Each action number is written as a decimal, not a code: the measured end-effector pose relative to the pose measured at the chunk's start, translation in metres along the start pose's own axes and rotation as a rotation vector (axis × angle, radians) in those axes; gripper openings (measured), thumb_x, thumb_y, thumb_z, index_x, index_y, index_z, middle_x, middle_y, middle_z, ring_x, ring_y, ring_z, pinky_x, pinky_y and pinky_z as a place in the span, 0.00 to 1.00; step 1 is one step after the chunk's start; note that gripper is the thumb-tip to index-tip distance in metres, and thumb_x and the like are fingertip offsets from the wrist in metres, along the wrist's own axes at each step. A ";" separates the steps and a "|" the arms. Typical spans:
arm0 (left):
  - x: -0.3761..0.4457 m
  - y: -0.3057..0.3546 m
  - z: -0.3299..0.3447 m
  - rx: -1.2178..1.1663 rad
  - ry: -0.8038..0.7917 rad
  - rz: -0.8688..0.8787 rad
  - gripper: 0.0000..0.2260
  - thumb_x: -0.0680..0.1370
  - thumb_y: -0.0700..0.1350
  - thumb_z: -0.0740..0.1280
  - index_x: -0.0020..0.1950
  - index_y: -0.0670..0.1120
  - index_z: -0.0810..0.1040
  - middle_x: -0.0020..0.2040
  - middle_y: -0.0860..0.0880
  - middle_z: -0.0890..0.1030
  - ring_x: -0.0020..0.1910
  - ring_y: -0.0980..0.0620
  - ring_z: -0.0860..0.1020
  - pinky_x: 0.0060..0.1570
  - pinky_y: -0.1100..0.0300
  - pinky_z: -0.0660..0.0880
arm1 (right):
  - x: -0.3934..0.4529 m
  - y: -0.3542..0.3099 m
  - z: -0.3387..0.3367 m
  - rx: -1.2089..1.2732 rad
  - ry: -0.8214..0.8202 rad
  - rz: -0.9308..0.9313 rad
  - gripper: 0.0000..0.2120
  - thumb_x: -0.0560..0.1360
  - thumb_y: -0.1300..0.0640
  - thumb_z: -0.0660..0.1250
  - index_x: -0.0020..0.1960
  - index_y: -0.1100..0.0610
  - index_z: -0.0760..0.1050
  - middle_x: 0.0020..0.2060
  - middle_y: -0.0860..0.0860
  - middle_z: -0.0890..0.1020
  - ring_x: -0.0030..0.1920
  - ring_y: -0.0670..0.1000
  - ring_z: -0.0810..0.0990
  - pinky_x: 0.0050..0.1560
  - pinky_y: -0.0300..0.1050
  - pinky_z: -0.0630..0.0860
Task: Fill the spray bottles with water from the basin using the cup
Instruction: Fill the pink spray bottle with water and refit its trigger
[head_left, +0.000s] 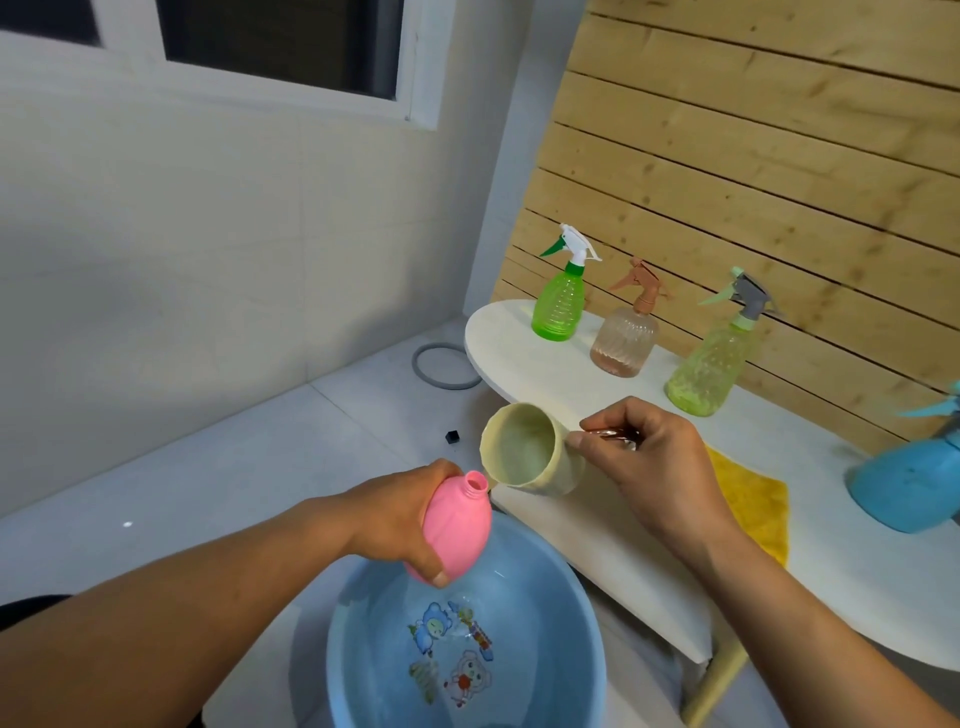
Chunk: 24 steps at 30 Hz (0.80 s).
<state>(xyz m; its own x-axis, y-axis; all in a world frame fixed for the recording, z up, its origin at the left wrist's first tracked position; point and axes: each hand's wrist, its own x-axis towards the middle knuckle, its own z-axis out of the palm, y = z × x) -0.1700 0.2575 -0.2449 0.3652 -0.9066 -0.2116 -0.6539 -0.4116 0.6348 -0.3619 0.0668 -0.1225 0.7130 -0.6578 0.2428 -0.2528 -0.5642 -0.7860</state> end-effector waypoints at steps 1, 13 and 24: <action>0.000 0.000 0.000 0.004 0.000 0.001 0.47 0.61 0.59 0.84 0.73 0.64 0.61 0.64 0.59 0.74 0.61 0.52 0.76 0.56 0.51 0.81 | -0.001 -0.001 0.000 -0.016 0.005 -0.014 0.06 0.71 0.52 0.79 0.40 0.49 0.83 0.34 0.42 0.84 0.34 0.41 0.79 0.39 0.41 0.73; 0.001 0.003 -0.001 0.024 -0.006 0.006 0.49 0.62 0.59 0.84 0.75 0.62 0.59 0.65 0.58 0.73 0.62 0.51 0.75 0.58 0.50 0.80 | -0.006 -0.007 0.003 -0.164 0.029 -0.084 0.05 0.72 0.50 0.78 0.42 0.46 0.82 0.36 0.41 0.83 0.40 0.42 0.81 0.41 0.43 0.75; 0.000 0.006 -0.001 0.051 -0.003 0.005 0.50 0.63 0.58 0.84 0.76 0.61 0.58 0.67 0.57 0.73 0.63 0.50 0.75 0.58 0.50 0.80 | -0.008 -0.013 0.004 -0.201 0.041 -0.155 0.04 0.73 0.53 0.77 0.44 0.47 0.82 0.38 0.41 0.82 0.42 0.39 0.78 0.37 0.29 0.69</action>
<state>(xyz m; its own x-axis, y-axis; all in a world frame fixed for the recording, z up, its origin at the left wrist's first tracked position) -0.1732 0.2551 -0.2399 0.3600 -0.9088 -0.2109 -0.6886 -0.4113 0.5972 -0.3618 0.0811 -0.1164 0.7268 -0.5736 0.3777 -0.2705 -0.7446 -0.6102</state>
